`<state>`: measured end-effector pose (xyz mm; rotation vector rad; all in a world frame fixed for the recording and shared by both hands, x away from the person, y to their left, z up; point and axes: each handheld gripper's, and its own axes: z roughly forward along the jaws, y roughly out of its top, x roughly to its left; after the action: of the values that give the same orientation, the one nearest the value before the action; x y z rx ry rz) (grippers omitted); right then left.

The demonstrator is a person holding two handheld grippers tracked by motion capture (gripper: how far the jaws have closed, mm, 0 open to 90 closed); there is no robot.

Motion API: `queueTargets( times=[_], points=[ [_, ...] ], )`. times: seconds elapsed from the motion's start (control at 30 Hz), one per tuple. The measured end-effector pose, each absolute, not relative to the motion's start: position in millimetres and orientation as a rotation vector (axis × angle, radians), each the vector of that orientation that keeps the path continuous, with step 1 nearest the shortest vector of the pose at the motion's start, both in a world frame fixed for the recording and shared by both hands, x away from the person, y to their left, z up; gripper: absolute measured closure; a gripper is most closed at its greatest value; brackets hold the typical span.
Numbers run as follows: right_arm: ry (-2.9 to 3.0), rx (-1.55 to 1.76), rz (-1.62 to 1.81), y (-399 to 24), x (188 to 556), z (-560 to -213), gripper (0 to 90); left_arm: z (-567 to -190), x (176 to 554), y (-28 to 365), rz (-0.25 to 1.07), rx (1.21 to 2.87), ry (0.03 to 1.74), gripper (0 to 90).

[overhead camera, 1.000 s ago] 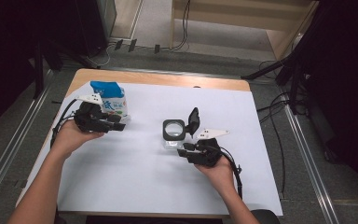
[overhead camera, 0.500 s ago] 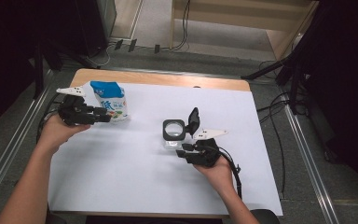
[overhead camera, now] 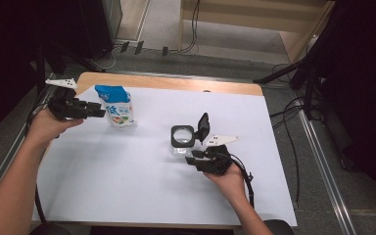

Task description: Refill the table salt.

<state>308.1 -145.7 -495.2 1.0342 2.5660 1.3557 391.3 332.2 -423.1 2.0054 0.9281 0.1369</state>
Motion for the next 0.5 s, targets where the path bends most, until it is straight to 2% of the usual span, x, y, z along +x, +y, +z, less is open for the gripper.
queueTargets(
  times=[0.2,0.5],
  points=[
    [2.566,1.032,1.353,-146,309,-496,61.5,-412,406,334,0.178,2.004,0.866,58.0],
    [2.569,1.036,1.352,-146,309,-496,61.5,-412,419,320,0.123,2.017,0.784,64.6]
  ],
)
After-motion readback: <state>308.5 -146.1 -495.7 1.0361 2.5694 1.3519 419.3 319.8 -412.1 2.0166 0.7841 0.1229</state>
